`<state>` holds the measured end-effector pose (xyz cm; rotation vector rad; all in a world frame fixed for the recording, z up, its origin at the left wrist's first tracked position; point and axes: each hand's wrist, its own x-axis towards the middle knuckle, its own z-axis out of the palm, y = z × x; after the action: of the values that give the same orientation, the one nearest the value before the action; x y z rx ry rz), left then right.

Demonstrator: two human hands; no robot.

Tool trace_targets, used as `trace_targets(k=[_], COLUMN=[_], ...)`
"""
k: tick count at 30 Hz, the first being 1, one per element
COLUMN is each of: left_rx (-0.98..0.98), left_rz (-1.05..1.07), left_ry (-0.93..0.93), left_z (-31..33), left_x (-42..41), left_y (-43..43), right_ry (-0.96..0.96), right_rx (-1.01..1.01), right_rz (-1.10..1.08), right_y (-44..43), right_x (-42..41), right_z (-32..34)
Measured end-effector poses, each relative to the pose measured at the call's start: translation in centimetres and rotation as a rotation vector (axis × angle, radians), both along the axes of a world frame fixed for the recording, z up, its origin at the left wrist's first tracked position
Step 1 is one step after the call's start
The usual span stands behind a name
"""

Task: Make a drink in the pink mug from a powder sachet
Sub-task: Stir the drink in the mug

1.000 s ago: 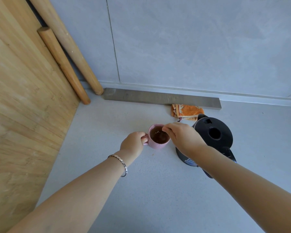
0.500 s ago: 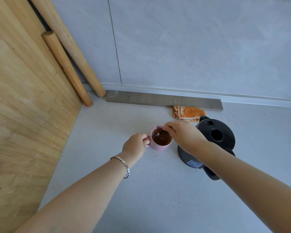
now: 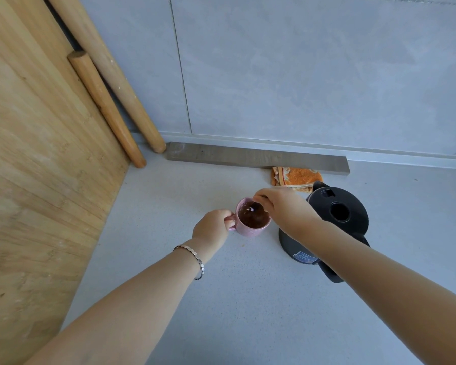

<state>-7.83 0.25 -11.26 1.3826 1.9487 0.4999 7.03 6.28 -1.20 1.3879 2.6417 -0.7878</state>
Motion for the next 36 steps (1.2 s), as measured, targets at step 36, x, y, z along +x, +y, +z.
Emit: trace_targets(k=[36], left_rx=[-0.044], left_rz=[0.015], left_ry=[-0.027], left_z=[0.3], left_x=[0.0], left_y=[0.0], right_ry=[0.0], right_rx=[0.087], right_rz=[0.068], right_y=[-0.2], right_x=[0.3], right_z=[0.4])
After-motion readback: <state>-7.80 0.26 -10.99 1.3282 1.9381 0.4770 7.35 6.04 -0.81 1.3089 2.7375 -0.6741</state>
